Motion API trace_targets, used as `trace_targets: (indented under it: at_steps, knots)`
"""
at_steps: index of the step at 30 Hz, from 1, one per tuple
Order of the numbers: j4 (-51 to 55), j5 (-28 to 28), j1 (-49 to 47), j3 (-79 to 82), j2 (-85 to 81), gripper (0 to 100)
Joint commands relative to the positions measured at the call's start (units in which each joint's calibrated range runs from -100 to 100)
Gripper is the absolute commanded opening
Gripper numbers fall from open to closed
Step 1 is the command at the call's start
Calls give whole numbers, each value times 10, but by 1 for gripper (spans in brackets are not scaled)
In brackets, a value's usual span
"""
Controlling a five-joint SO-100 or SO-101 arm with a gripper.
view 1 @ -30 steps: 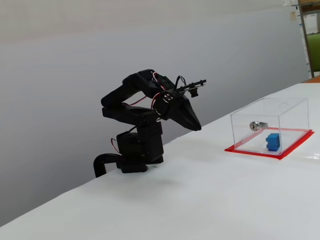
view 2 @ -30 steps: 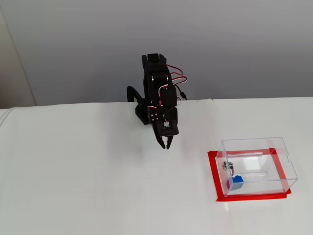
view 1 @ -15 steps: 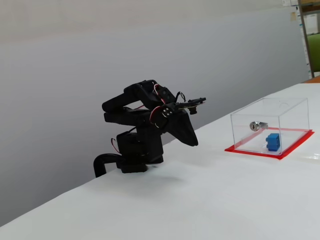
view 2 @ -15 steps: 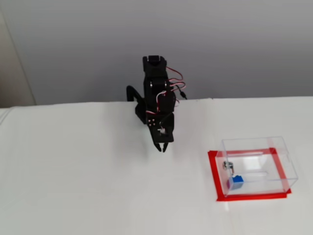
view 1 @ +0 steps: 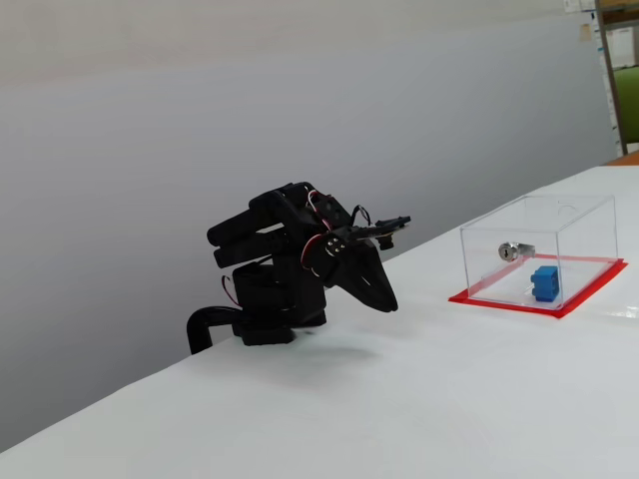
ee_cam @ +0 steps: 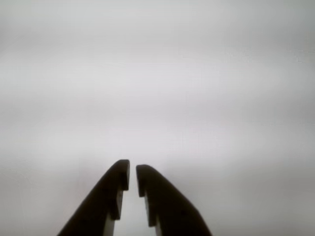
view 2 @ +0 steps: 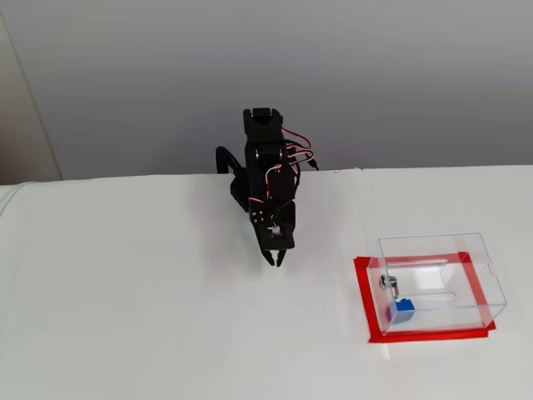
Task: Pick the blue lego brick and place it into the transparent box
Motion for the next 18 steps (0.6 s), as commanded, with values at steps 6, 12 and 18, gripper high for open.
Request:
trace_targets:
  at_steps: [6, 12, 18]
  knots:
    - [-137, 2, 1, 100, -7, 2]
    - [-159, 2, 7, 100, -8, 2]
    - [-149, 3, 8, 100, -8, 2]
